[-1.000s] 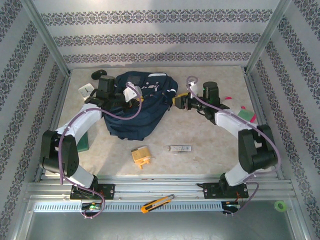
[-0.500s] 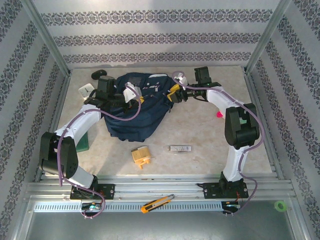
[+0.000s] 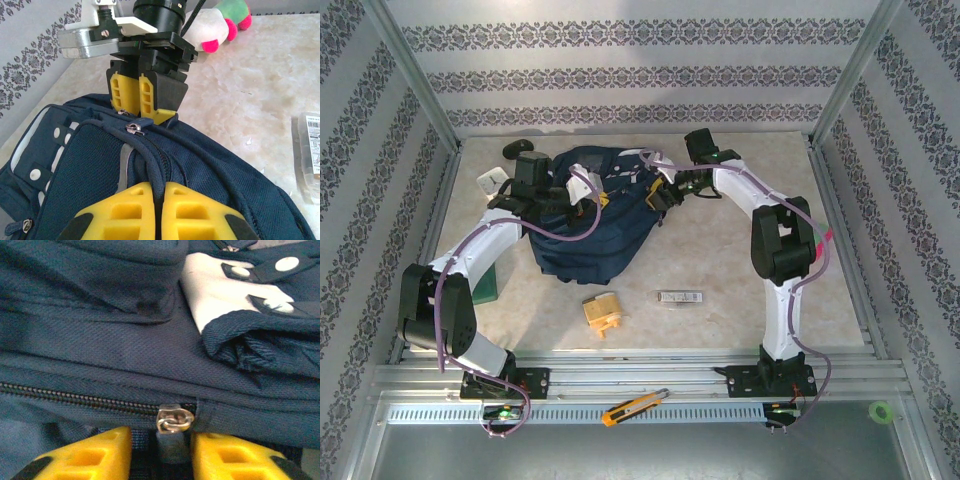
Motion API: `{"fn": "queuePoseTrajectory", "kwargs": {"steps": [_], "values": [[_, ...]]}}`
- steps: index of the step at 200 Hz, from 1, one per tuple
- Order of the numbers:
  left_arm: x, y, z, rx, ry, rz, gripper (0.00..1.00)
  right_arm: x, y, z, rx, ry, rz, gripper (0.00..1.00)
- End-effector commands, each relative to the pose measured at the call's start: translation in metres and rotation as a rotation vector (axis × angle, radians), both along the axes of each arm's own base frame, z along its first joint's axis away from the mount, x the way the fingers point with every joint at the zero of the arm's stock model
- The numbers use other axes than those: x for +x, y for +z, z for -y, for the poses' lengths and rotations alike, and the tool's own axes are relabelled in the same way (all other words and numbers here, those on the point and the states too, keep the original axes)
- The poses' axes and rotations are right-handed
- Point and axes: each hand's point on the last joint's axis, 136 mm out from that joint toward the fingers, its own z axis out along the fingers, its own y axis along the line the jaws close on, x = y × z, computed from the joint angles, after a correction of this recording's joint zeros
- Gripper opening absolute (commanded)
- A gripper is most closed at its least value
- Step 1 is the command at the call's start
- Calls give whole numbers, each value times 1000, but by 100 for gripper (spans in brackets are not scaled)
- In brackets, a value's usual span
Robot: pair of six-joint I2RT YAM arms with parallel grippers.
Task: Pack books, pencil case, and school supplies into a backpack
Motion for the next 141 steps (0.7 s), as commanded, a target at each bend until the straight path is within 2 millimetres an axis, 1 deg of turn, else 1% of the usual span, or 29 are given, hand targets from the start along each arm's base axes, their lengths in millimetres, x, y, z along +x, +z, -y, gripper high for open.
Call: {"fn": "queuePoseTrajectory", "kwargs": {"steps": [1, 10, 28, 51, 71, 78, 107, 141], "values": [[5, 54, 5, -70, -35, 192, 0, -6, 9, -2, 18, 33, -8, 15], [10, 51, 2, -44, -4, 195, 0, -6, 14, 0, 20, 26, -2, 9], [19, 42, -5, 12, 65, 201, 0, -12, 24, 5, 16, 17, 15, 0], [25, 30, -11, 83, 125, 203, 0, -22, 38, 11, 28, 5, 25, 0], [25, 21, -8, 120, 129, 198, 0, -30, 46, 10, 76, 7, -1, 0], [25, 21, -7, 121, 128, 198, 0, -32, 48, 10, 93, 4, -16, 0], [29, 16, -3, 148, 163, 202, 0, -39, 58, 2, 143, -19, -95, 0], [40, 14, 1, 161, 244, 196, 0, -64, 74, -11, 227, 4, -195, 0]]}}
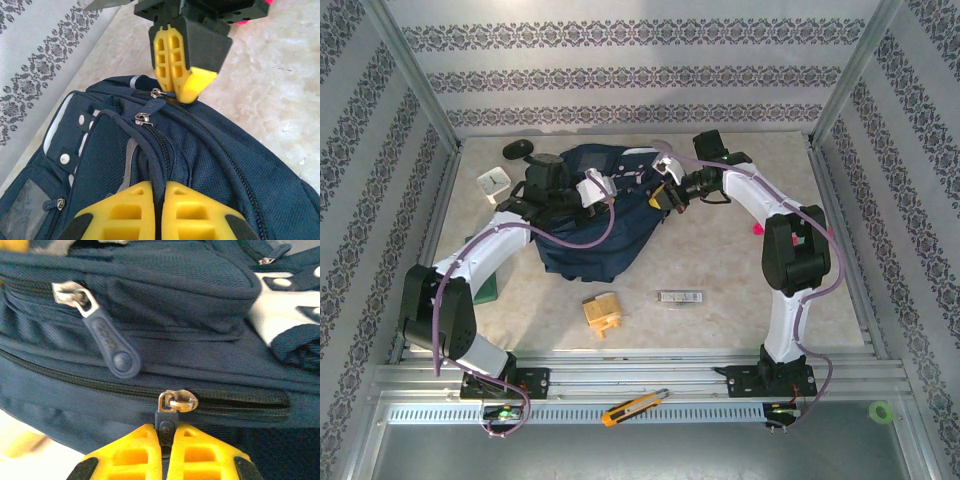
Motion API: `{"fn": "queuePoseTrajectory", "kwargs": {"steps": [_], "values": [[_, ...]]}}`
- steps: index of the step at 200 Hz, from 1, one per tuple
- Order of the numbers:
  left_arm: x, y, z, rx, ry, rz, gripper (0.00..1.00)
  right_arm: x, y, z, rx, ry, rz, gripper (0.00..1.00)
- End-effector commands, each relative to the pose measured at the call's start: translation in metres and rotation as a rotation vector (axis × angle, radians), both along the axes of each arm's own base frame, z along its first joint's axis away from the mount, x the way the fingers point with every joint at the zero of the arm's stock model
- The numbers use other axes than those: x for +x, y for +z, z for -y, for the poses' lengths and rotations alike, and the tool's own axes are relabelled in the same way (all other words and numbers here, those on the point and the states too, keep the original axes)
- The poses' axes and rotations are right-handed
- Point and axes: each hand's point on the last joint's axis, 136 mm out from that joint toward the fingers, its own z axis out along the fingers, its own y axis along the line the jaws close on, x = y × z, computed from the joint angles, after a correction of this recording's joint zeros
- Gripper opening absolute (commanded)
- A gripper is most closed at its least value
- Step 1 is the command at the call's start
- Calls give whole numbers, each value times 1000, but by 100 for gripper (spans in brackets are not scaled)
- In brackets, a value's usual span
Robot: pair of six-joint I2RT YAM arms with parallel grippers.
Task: Pack books, pencil case, and school supplies into a backpack
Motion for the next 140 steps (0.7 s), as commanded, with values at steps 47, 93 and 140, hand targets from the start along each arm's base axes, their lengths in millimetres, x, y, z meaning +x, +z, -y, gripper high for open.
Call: {"fn": "queuePoseTrajectory", "kwargs": {"steps": [47, 93, 140], "values": [[34, 22, 5, -21, 170, 116, 0, -68, 51, -29, 194, 57, -134, 0], [41, 24, 19, -76, 197, 107, 0, -100, 45, -57, 196, 46, -162, 0], [46, 31, 27, -158, 212, 90, 0, -113, 34, -81, 240, -35, -180, 0]]}}
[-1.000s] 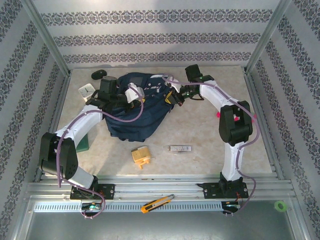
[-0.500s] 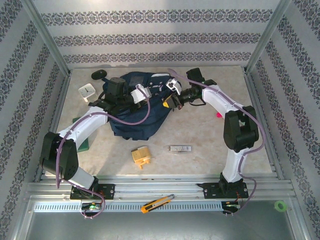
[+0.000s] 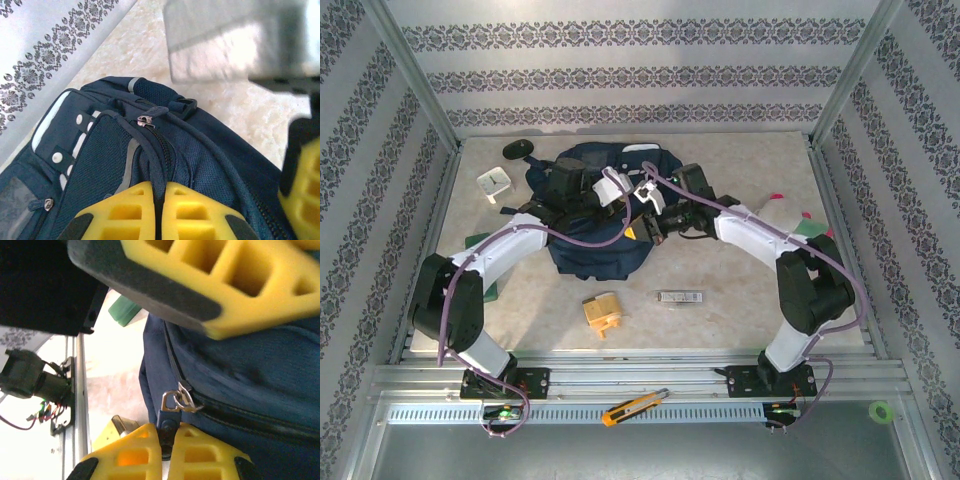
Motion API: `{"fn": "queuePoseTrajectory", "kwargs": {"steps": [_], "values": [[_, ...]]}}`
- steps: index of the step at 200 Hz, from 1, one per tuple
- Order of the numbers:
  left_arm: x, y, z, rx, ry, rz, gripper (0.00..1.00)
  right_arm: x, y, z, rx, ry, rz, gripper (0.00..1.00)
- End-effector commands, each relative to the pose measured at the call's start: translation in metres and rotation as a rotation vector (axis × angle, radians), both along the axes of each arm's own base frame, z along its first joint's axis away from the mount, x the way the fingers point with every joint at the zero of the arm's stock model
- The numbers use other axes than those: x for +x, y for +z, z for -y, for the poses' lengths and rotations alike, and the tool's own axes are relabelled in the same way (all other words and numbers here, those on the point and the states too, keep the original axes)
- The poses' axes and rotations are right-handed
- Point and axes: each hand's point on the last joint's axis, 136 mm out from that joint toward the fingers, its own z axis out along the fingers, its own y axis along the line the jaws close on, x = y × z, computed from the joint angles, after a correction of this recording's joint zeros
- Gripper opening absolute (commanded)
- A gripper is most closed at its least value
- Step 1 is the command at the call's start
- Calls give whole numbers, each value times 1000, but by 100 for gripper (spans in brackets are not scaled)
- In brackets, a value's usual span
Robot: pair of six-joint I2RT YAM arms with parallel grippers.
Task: Pack books, pencil case, and school supplies into a backpack
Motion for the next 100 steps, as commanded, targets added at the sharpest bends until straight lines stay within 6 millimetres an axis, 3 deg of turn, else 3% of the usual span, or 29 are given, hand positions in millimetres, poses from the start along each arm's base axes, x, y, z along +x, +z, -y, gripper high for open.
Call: {"fn": "queuePoseTrajectory", "kwargs": {"steps": [1, 18, 30, 54, 100], "values": [[31, 43, -3, -100, 98, 138, 0, -15, 20, -16, 90, -5, -7, 0], [29, 46, 0, -123, 85, 140, 0, -9, 21, -13, 100, -75, -21, 0], [26, 48, 1, -128, 68, 148, 0, -4, 22, -6, 97, -131, -46, 18], [21, 48, 2, -113, 38, 165, 0, 11, 34, 19, 129, -271, -184, 45], [7, 51, 8, -147, -50, 177, 0, 35, 58, 50, 195, -461, -343, 50]]}}
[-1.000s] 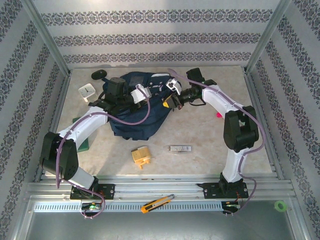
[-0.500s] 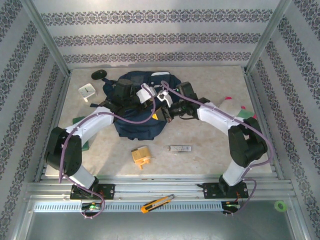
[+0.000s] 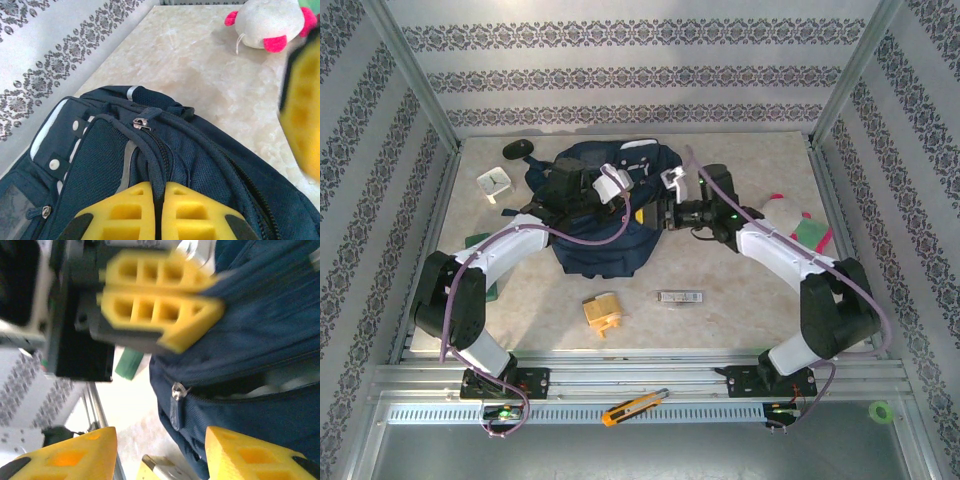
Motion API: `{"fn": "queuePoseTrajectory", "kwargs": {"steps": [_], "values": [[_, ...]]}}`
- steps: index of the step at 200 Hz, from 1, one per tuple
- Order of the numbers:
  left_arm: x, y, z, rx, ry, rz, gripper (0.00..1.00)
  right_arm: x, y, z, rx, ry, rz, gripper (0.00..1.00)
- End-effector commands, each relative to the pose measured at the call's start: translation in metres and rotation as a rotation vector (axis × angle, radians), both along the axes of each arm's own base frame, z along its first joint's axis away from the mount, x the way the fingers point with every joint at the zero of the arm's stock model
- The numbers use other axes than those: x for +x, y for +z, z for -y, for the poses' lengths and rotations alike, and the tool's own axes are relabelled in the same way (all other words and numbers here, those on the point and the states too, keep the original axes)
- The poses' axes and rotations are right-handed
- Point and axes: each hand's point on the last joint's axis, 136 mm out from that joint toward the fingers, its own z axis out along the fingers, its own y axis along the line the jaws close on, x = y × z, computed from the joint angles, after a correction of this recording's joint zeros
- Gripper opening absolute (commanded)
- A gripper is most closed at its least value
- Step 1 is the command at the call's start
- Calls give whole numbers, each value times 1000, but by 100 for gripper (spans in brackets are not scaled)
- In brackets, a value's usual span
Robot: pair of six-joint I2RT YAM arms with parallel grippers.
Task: Pack books, pencil case, and school supplies into a backpack
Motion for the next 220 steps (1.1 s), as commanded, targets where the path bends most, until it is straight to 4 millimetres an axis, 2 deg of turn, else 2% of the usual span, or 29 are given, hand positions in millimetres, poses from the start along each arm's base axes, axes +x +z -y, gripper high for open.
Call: {"fn": "queuePoseTrajectory", "kwargs": {"steps": [1, 18, 48, 100, 136, 147, 176, 185, 193, 207, 220], "values": [[2, 46, 4, -87, -52, 153, 0, 13, 17, 10, 68, -123, -130, 50], [-5, 49, 9, -105, -97, 158, 0, 24, 15, 14, 94, -214, -201, 54], [-8, 50, 11, -119, -112, 159, 0, 35, 17, 3, 138, -228, -276, 54], [-11, 60, 15, -163, -137, 180, 0, 53, -8, -8, 155, -325, -411, 58], [-20, 61, 21, -182, -197, 168, 0, 67, -4, -19, 210, -349, -421, 58], [-24, 60, 22, -190, -218, 156, 0, 71, -4, -22, 225, -355, -419, 51], [-30, 53, 20, -194, -212, 103, 0, 74, -5, -24, 267, -394, -409, 12], [-31, 48, 18, -180, -196, 78, 1, 75, -5, -23, 288, -417, -404, 7], [-31, 45, 14, -172, -169, 56, 8, 74, -5, -22, 303, -433, -403, 6], [-31, 44, 5, -177, -94, 21, 26, 72, -1, -20, 316, -454, -390, 4], [-34, 50, -7, -193, 5, -17, 35, 68, 0, -19, 319, -477, -374, 0]]}}
